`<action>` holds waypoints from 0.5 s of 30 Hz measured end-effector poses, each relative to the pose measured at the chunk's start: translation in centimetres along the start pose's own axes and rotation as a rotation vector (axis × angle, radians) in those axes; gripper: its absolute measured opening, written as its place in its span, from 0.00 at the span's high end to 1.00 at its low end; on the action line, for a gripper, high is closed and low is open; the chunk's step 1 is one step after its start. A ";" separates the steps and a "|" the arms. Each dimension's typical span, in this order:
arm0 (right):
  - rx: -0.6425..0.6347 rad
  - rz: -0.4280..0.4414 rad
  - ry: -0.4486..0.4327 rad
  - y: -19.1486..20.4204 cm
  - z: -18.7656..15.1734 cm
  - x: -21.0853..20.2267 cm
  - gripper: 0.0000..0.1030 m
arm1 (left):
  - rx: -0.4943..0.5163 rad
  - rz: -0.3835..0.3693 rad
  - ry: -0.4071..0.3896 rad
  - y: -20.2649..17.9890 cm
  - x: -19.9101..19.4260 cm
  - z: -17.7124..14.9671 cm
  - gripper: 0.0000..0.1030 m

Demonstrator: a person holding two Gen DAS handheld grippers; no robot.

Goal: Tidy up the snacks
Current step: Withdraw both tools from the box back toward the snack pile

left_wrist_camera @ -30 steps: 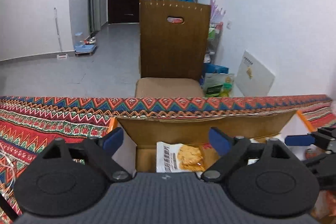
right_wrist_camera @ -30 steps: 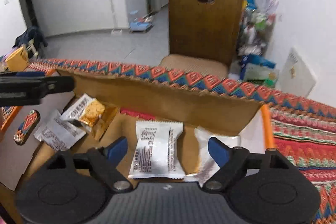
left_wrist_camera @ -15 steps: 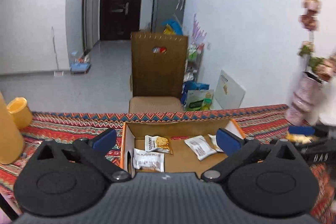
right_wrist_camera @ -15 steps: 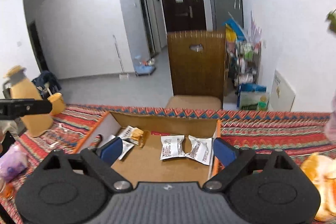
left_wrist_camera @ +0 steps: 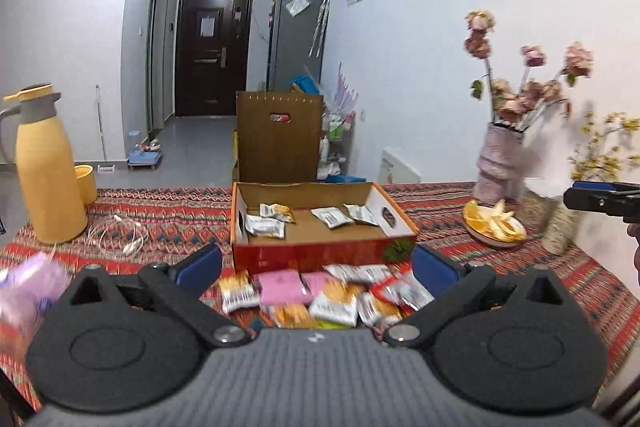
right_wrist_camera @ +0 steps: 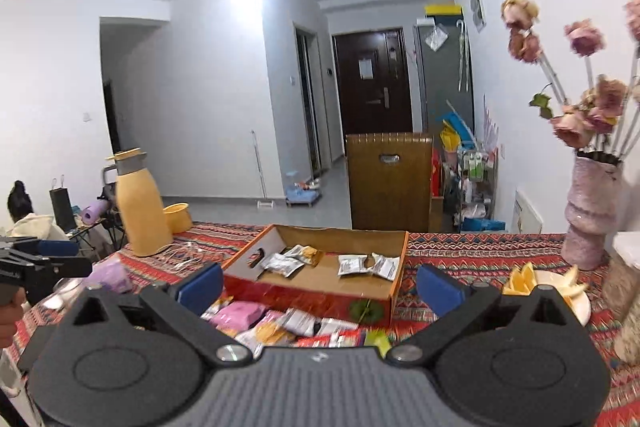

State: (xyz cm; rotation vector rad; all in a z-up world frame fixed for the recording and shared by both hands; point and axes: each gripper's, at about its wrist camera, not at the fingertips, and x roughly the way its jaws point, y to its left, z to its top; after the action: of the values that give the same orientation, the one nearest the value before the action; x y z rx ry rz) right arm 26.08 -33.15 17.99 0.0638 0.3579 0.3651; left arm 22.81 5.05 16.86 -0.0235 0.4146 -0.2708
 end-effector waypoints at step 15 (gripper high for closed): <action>-0.046 -0.154 -0.028 6.2 -18.8 -9.4 0.00 | -0.056 0.113 0.000 -2.3 -7.3 -18.1 0.00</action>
State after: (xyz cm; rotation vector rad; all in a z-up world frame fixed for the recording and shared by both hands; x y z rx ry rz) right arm 9.18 -30.83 4.27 -0.0038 0.3242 0.2197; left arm 8.57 5.30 3.33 -0.0546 0.4216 -0.1477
